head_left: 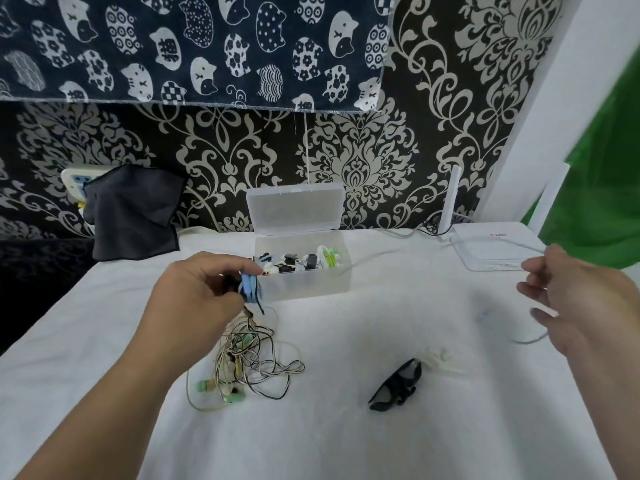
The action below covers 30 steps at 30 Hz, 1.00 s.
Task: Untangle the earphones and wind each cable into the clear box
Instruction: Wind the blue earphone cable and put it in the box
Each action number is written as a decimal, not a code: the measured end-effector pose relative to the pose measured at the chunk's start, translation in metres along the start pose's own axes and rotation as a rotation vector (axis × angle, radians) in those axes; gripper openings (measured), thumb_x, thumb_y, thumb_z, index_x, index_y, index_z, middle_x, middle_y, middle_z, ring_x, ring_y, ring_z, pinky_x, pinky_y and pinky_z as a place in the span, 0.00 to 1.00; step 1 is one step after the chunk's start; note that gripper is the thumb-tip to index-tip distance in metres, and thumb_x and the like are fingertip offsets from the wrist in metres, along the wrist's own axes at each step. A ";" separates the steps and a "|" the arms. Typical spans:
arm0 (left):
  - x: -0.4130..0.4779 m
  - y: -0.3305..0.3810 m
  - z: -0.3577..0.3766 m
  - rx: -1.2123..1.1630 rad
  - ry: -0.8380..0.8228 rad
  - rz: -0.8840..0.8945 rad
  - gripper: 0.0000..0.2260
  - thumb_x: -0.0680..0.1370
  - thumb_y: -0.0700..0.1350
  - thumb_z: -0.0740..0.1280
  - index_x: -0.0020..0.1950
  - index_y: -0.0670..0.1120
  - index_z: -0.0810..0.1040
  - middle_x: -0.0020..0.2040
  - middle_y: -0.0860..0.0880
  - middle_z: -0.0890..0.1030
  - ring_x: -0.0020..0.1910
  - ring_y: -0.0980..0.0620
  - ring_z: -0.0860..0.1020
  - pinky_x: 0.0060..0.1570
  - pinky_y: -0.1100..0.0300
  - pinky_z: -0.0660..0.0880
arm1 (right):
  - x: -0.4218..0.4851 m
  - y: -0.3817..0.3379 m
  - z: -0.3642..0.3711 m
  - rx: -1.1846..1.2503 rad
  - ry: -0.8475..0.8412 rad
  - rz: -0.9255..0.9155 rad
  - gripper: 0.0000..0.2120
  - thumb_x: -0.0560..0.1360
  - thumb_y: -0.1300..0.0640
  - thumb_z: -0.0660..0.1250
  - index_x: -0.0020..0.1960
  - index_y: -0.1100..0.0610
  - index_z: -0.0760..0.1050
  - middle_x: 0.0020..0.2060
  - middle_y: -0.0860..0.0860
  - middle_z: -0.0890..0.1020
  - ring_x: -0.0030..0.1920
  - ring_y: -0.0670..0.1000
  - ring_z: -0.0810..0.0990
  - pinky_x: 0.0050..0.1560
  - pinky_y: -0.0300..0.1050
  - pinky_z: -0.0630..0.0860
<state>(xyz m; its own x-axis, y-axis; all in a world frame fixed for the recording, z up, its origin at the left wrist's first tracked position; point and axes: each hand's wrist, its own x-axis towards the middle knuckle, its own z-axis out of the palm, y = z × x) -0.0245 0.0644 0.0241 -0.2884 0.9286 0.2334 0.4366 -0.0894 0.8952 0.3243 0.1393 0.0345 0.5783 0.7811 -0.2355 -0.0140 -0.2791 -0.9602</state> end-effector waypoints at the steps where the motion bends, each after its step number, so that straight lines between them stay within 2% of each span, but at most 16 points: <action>1: -0.001 0.002 0.001 -0.009 -0.014 0.012 0.26 0.68 0.24 0.67 0.40 0.57 0.85 0.43 0.47 0.84 0.34 0.49 0.77 0.29 0.69 0.70 | 0.004 0.001 -0.001 -0.013 0.024 -0.025 0.19 0.82 0.48 0.57 0.36 0.53 0.75 0.34 0.50 0.75 0.39 0.51 0.78 0.55 0.51 0.72; 3: -0.003 0.008 0.003 -0.065 -0.066 0.035 0.26 0.68 0.23 0.67 0.41 0.56 0.86 0.44 0.49 0.84 0.37 0.44 0.78 0.32 0.66 0.71 | 0.009 0.006 -0.002 -0.089 0.095 -0.115 0.21 0.81 0.45 0.54 0.37 0.53 0.77 0.36 0.50 0.77 0.42 0.54 0.77 0.40 0.45 0.69; 4: -0.005 0.012 0.004 -0.106 -0.097 0.043 0.25 0.68 0.23 0.67 0.41 0.54 0.86 0.44 0.48 0.84 0.37 0.41 0.78 0.34 0.62 0.72 | 0.011 0.009 -0.002 -0.139 0.145 -0.189 0.22 0.80 0.42 0.53 0.38 0.54 0.76 0.36 0.51 0.76 0.40 0.56 0.75 0.38 0.45 0.67; 6: -0.009 0.020 0.009 -0.172 -0.156 0.077 0.21 0.67 0.26 0.68 0.42 0.53 0.86 0.44 0.47 0.83 0.40 0.33 0.76 0.38 0.53 0.71 | 0.010 0.011 0.002 -0.202 0.203 -0.399 0.24 0.77 0.39 0.53 0.43 0.56 0.77 0.38 0.53 0.76 0.43 0.60 0.76 0.44 0.49 0.70; 7: -0.011 0.025 0.011 -0.193 -0.189 0.104 0.19 0.65 0.29 0.68 0.43 0.52 0.87 0.44 0.46 0.83 0.41 0.31 0.75 0.38 0.48 0.71 | 0.005 0.009 0.006 -0.216 0.169 -0.505 0.22 0.78 0.40 0.56 0.50 0.56 0.79 0.44 0.53 0.79 0.49 0.59 0.78 0.49 0.48 0.72; 9: -0.015 0.033 0.017 -0.220 -0.241 0.146 0.19 0.63 0.33 0.65 0.43 0.52 0.87 0.44 0.47 0.82 0.39 0.30 0.72 0.35 0.43 0.71 | -0.025 -0.001 0.016 -0.201 -0.091 -0.630 0.14 0.82 0.48 0.61 0.60 0.52 0.80 0.52 0.45 0.83 0.53 0.40 0.79 0.57 0.34 0.71; 11: -0.018 0.038 0.022 -0.235 -0.282 0.160 0.19 0.62 0.33 0.65 0.42 0.53 0.86 0.44 0.48 0.81 0.37 0.31 0.68 0.32 0.44 0.67 | -0.062 -0.009 0.027 -0.201 -0.520 -0.598 0.12 0.81 0.49 0.61 0.59 0.47 0.81 0.50 0.37 0.84 0.51 0.28 0.77 0.57 0.25 0.67; 13: -0.020 0.041 0.025 -0.247 -0.312 0.163 0.20 0.62 0.32 0.64 0.41 0.53 0.86 0.44 0.49 0.80 0.35 0.31 0.66 0.31 0.47 0.64 | -0.089 -0.008 0.038 -0.215 -0.895 -0.453 0.17 0.77 0.42 0.61 0.61 0.45 0.79 0.48 0.38 0.86 0.53 0.33 0.80 0.61 0.34 0.68; 14: -0.021 0.042 0.026 -0.253 -0.318 0.164 0.20 0.62 0.32 0.64 0.41 0.53 0.86 0.44 0.49 0.80 0.35 0.31 0.65 0.30 0.46 0.64 | -0.096 -0.004 0.042 -0.230 -1.003 -0.378 0.17 0.75 0.42 0.63 0.60 0.46 0.79 0.46 0.41 0.87 0.50 0.36 0.82 0.60 0.38 0.70; 16: -0.020 0.040 0.026 -0.241 -0.320 0.160 0.20 0.62 0.32 0.64 0.42 0.53 0.86 0.44 0.48 0.80 0.34 0.31 0.66 0.29 0.45 0.65 | -0.095 0.005 0.053 -0.223 -0.967 -0.351 0.08 0.77 0.50 0.68 0.52 0.51 0.83 0.33 0.48 0.84 0.37 0.47 0.83 0.55 0.47 0.78; 18: -0.020 0.038 0.025 -0.221 -0.335 0.153 0.20 0.62 0.32 0.64 0.42 0.53 0.87 0.45 0.48 0.80 0.36 0.30 0.68 0.30 0.44 0.65 | -0.088 0.006 0.057 -0.143 -0.847 -0.329 0.09 0.79 0.58 0.67 0.42 0.55 0.84 0.24 0.49 0.72 0.27 0.50 0.70 0.46 0.49 0.80; 20: -0.022 0.037 0.025 -0.211 -0.388 0.152 0.21 0.63 0.31 0.64 0.43 0.53 0.87 0.45 0.50 0.80 0.36 0.31 0.70 0.31 0.46 0.65 | -0.084 0.005 0.057 -0.075 -0.801 -0.330 0.11 0.78 0.58 0.67 0.40 0.55 0.84 0.25 0.48 0.70 0.29 0.48 0.68 0.45 0.48 0.79; 23: -0.026 0.039 0.028 -0.190 -0.506 0.131 0.21 0.64 0.31 0.63 0.42 0.53 0.87 0.44 0.52 0.80 0.33 0.37 0.70 0.30 0.57 0.65 | -0.086 0.007 0.059 -0.111 -0.745 -0.442 0.09 0.77 0.56 0.69 0.40 0.53 0.84 0.30 0.45 0.81 0.33 0.45 0.77 0.51 0.52 0.81; 26: -0.028 0.040 0.032 -0.194 -0.570 0.128 0.21 0.64 0.31 0.62 0.42 0.53 0.87 0.44 0.53 0.79 0.34 0.39 0.71 0.30 0.59 0.65 | -0.088 0.011 0.062 -0.165 -0.703 -0.503 0.08 0.77 0.54 0.70 0.40 0.53 0.83 0.26 0.47 0.79 0.29 0.46 0.76 0.45 0.57 0.80; 28: -0.029 0.041 0.034 -0.207 -0.555 0.131 0.22 0.64 0.31 0.62 0.42 0.54 0.87 0.44 0.53 0.79 0.34 0.38 0.72 0.30 0.58 0.65 | -0.088 0.012 0.062 -0.205 -0.700 -0.491 0.09 0.77 0.55 0.70 0.39 0.54 0.83 0.22 0.43 0.75 0.25 0.45 0.72 0.33 0.48 0.77; 30: -0.028 0.039 0.035 -0.240 -0.476 0.137 0.22 0.64 0.31 0.62 0.43 0.54 0.87 0.44 0.53 0.80 0.34 0.39 0.73 0.30 0.58 0.66 | -0.086 0.015 0.063 -0.258 -0.698 -0.489 0.09 0.78 0.54 0.69 0.39 0.53 0.82 0.22 0.41 0.73 0.24 0.45 0.71 0.30 0.40 0.72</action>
<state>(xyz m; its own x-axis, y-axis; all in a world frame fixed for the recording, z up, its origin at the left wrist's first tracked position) 0.0304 0.0475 0.0394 0.1988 0.9580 0.2065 0.2209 -0.2491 0.9430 0.2234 0.1033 0.0312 -0.1588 0.9846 0.0727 0.3366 0.1232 -0.9335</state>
